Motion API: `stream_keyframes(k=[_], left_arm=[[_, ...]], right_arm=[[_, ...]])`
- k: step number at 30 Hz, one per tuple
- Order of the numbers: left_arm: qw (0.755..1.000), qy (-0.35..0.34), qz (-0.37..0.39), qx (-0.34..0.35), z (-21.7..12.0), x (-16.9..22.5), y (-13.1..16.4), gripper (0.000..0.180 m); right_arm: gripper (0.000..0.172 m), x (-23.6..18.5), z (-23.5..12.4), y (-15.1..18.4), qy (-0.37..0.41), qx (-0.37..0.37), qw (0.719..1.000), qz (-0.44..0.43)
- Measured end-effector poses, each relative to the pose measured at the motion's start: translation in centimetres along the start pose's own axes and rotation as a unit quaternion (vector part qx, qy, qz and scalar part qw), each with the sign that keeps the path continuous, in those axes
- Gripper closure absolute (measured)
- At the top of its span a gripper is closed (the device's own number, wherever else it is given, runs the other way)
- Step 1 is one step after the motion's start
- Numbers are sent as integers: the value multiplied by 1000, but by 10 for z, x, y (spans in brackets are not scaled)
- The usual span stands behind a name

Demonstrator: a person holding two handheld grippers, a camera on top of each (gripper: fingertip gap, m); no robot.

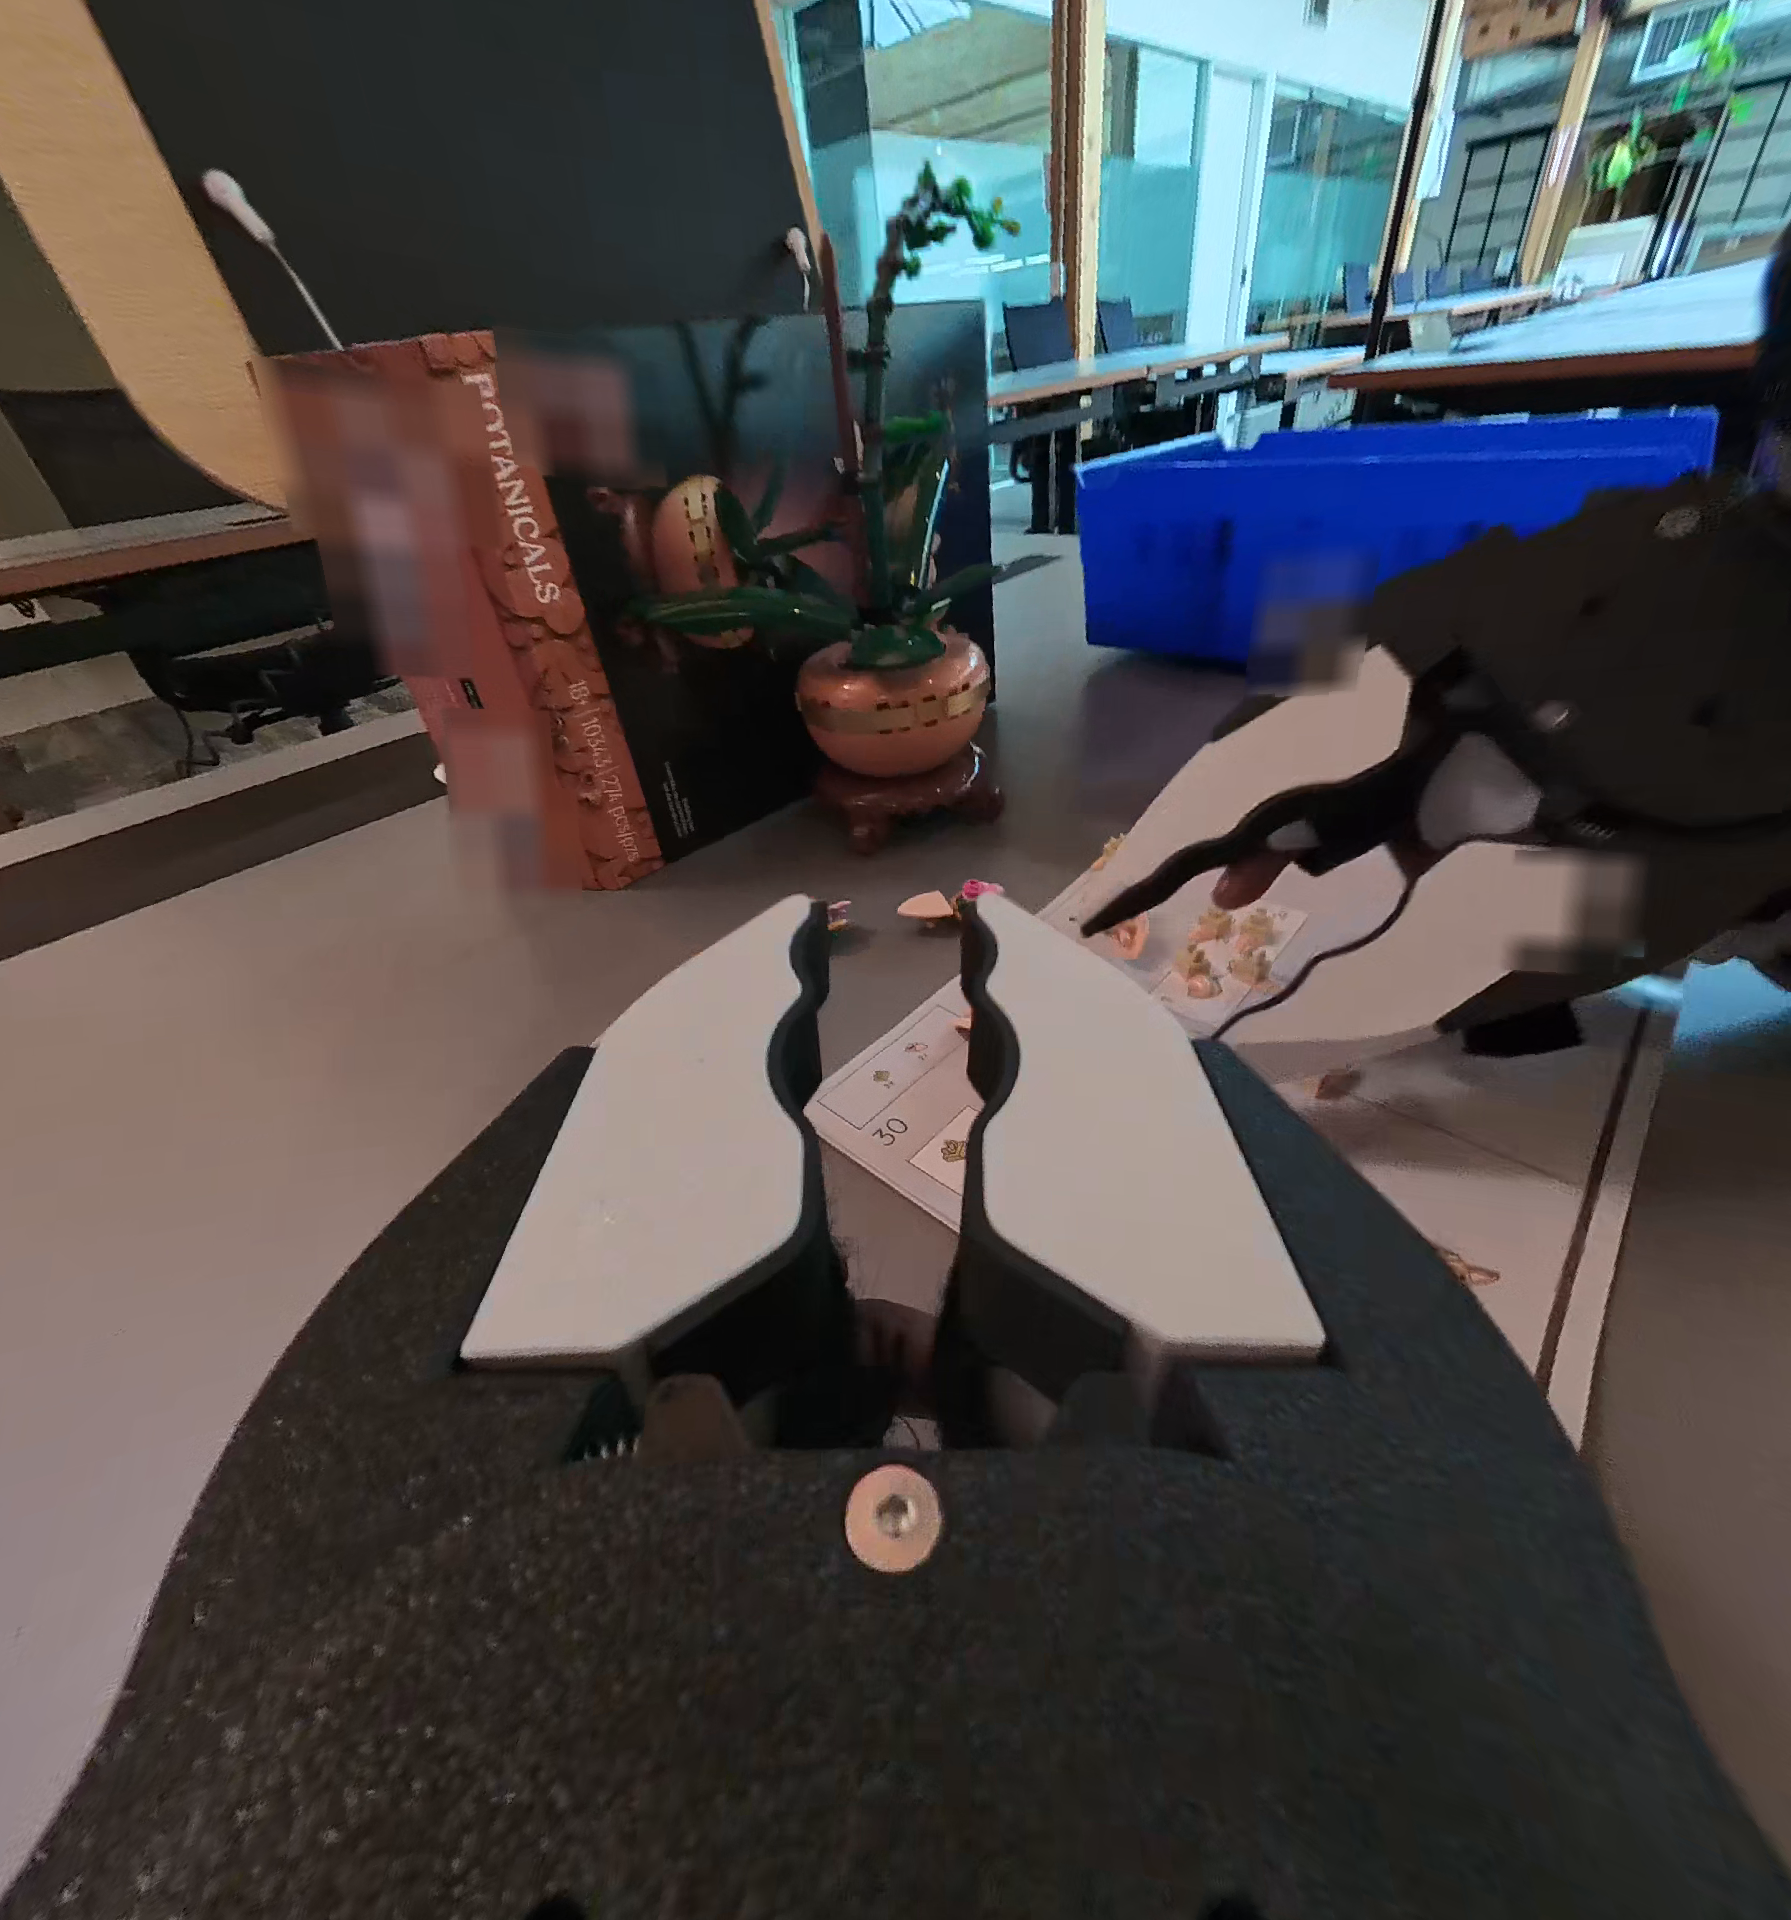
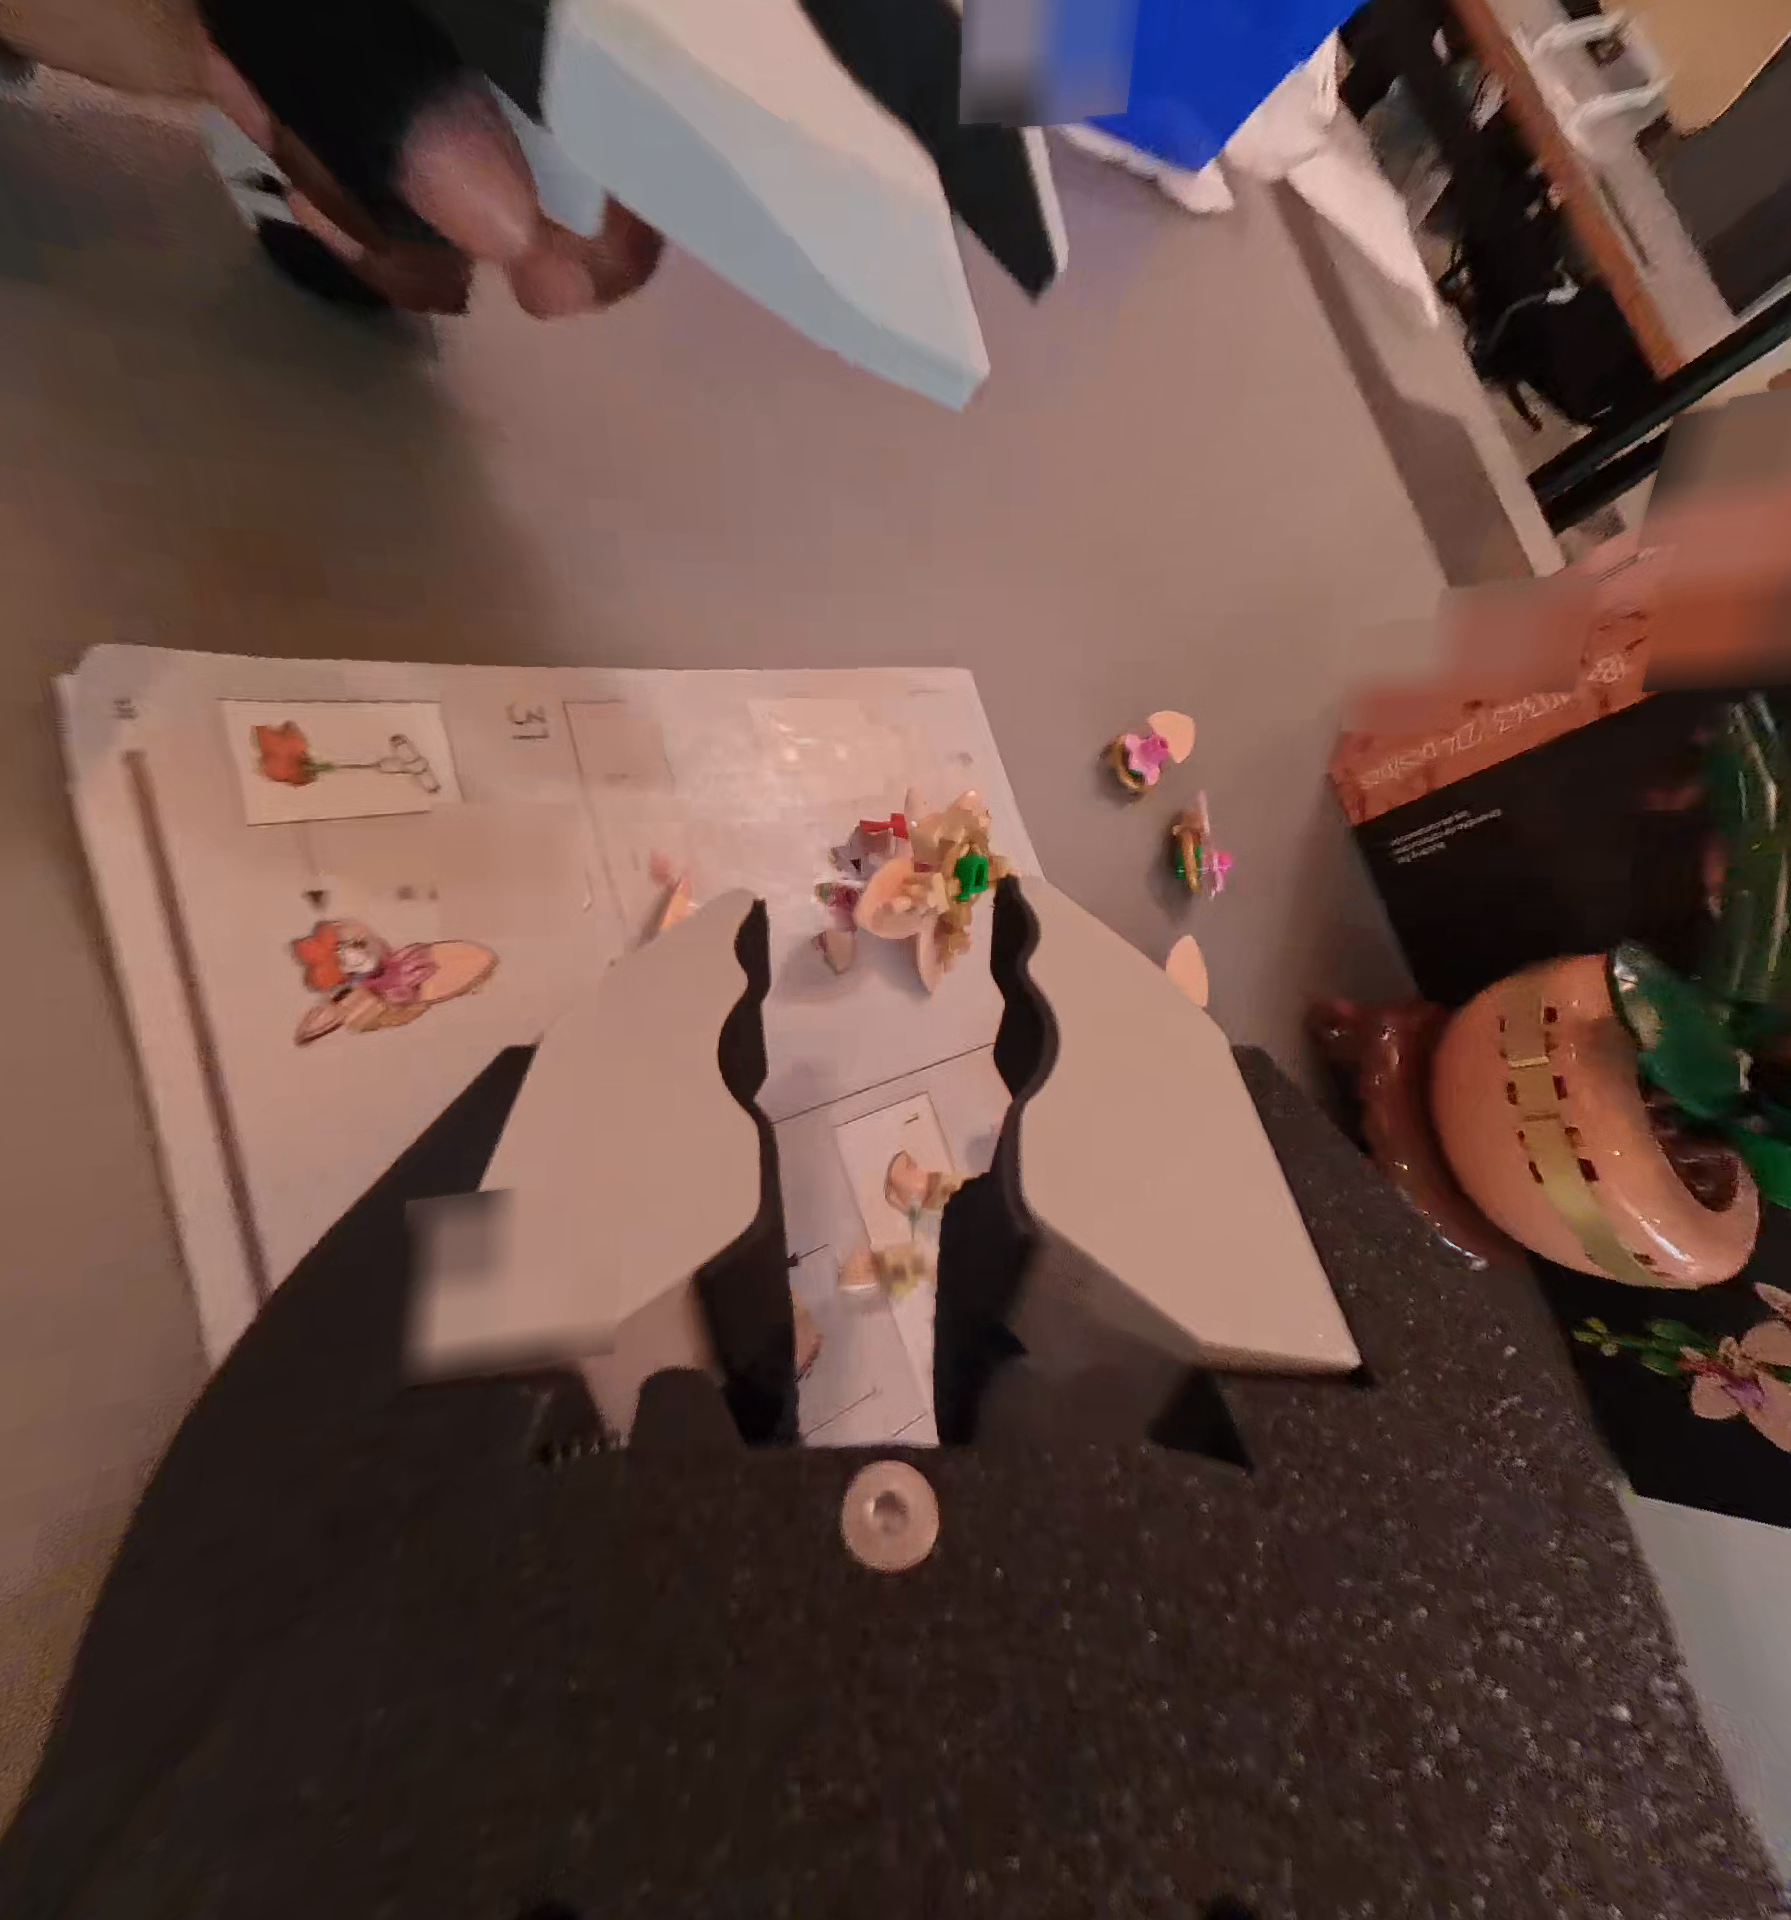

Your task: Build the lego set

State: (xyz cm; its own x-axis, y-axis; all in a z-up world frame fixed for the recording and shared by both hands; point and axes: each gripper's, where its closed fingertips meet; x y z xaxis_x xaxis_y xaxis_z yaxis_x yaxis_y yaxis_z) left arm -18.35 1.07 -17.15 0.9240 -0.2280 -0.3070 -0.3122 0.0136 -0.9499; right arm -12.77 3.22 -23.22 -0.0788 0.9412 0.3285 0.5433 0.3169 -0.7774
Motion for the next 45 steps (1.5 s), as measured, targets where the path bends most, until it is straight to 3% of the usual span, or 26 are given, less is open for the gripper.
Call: stream_keyframes(k=[5,9,12,15,17,19,21,27,31,40,42,45], left_arm=[[998,-16,-55,20,-5,-14,-2,157],[997,-21,-69,30,-7,-18,-3,157],[997,-13,-60,37,-8,-14,-5,156],[998,28,-27,55,-10,1,-11,154],[994,73,-9,77,-12,18,-18,151],[983,140,-54,108,-15,39,-30,147],[963,203,-119,133,-16,54,-44,143],[937,240,-219,124,-5,70,-59,153],[913,277,-268,130,-1,83,-65,162],[897,278,-325,113,4,86,-61,175],[875,273,-374,138,4,83,-68,175],[815,233,-490,204,1,67,-77,176]], right_arm=[[134,8,18,8,25,-37,998,-37],[155,18,26,12,49,-50,996,-51],[157,19,17,4,10,-23,1000,19],[157,18,-4,-12,-95,23,981,165],[157,12,-26,-29,-224,57,928,292],[158,8,-57,-52,-363,98,834,404],[158,13,-82,-65,-445,135,752,468],[158,8,-102,-63,-498,155,692,500],[158,-1,-99,-56,-498,132,702,492],[158,3,-99,-57,-491,118,713,486],[148,7,-99,-60,-475,128,725,481],[130,21,-97,-67,-419,162,754,479]])
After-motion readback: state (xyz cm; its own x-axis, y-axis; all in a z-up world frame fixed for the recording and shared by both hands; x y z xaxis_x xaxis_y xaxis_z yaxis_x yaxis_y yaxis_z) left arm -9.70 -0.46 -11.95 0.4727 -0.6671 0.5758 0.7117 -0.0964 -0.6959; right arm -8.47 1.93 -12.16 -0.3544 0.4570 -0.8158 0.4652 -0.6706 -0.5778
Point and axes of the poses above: each gripper's, where its closed fingertips meet, z out along the fingers, y out of its underside, x = y × z across the jaws, and after that the axes turned 12 degrees about z, right-handed
